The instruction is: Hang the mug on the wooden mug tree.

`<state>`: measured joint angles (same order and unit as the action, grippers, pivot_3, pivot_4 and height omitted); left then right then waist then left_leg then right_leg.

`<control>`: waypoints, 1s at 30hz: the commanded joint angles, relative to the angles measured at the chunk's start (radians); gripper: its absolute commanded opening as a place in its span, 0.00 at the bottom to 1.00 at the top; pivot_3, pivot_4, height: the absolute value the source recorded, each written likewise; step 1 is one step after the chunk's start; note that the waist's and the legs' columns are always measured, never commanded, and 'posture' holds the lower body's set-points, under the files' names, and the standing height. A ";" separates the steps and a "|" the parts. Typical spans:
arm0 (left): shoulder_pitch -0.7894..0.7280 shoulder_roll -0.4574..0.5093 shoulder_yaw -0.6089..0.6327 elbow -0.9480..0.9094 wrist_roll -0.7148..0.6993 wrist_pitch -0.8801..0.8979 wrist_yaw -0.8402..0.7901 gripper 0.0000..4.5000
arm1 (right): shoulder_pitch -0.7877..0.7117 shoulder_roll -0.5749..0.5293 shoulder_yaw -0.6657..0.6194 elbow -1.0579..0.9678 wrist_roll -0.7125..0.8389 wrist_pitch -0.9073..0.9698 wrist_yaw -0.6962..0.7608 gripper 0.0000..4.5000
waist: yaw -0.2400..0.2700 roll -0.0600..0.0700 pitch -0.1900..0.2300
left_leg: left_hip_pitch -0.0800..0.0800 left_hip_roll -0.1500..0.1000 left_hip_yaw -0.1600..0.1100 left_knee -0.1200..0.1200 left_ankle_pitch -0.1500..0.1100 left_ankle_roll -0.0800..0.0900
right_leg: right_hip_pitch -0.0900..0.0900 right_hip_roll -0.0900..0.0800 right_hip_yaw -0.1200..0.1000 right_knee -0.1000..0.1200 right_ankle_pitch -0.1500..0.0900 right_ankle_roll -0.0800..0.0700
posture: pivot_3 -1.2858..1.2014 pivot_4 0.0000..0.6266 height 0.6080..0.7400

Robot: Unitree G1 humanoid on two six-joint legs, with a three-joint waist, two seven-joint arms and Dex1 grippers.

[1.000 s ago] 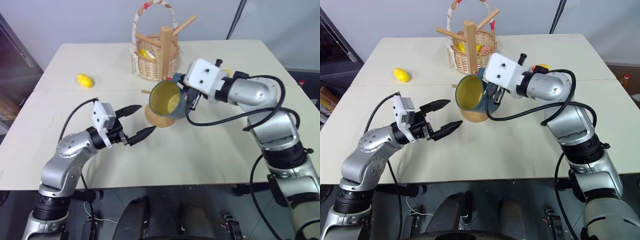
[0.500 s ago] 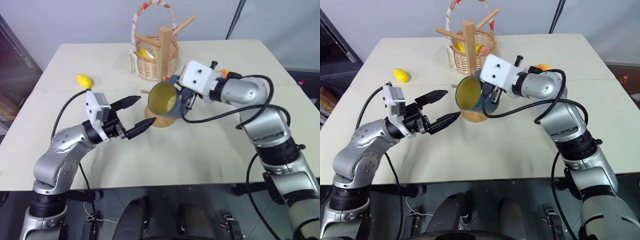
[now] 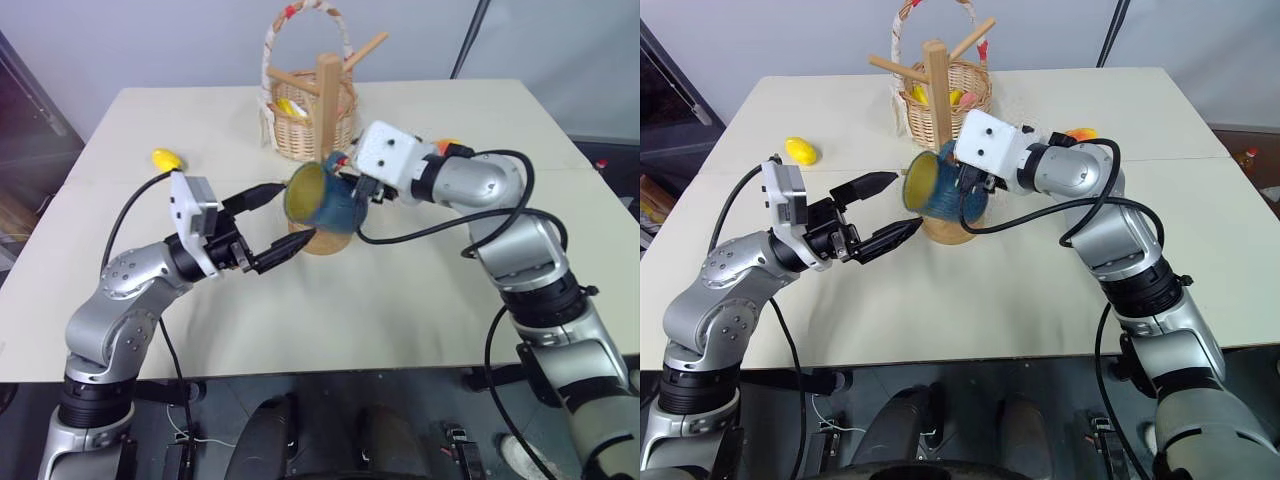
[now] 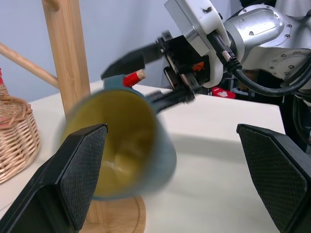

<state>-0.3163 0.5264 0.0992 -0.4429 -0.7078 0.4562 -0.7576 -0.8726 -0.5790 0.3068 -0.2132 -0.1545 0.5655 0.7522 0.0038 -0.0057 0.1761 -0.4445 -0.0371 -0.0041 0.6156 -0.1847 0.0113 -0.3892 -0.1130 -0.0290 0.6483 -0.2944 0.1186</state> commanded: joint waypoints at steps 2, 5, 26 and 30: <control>-0.015 0.004 0.013 -0.021 -0.008 -0.010 -0.003 1.00 | -0.034 -0.025 -0.046 -0.048 -0.003 -0.013 0.008 0.79 | 0.000 0.000 0.000 | 0.000 0.000 0.000 0.000 0.000 0.000 | 0.000 0.000 0.000 0.000 0.000 0.000 | 0.52 0.24 1.00; -0.014 0.004 0.015 -0.011 -0.003 -0.013 -0.003 1.00 | -0.022 -0.069 -0.092 -0.084 0.023 -0.006 0.034 0.79 | 0.002 0.000 0.000 | 0.000 0.000 0.000 0.000 0.000 0.000 | 0.000 0.000 0.000 0.000 0.000 0.000 | 0.52 0.24 1.00; 0.247 -0.096 0.168 0.335 0.307 -0.249 0.289 1.00 | 0.660 0.168 -0.615 0.148 0.454 -0.317 0.004 0.79 | 0.004 -0.001 0.000 | 0.002 0.000 0.001 -0.001 0.000 0.000 | 0.001 -0.004 0.001 0.000 0.000 0.000 | 0.52 0.24 1.00; 0.295 -0.102 0.171 0.319 0.337 -0.282 0.306 1.00 | 0.656 0.171 -0.580 0.225 0.457 -0.386 0.025 0.79 | 0.006 -0.001 -0.001 | 0.002 0.000 0.001 -0.001 0.000 0.000 | 0.001 -0.004 0.001 0.000 0.000 0.000 | 0.52 0.24 1.00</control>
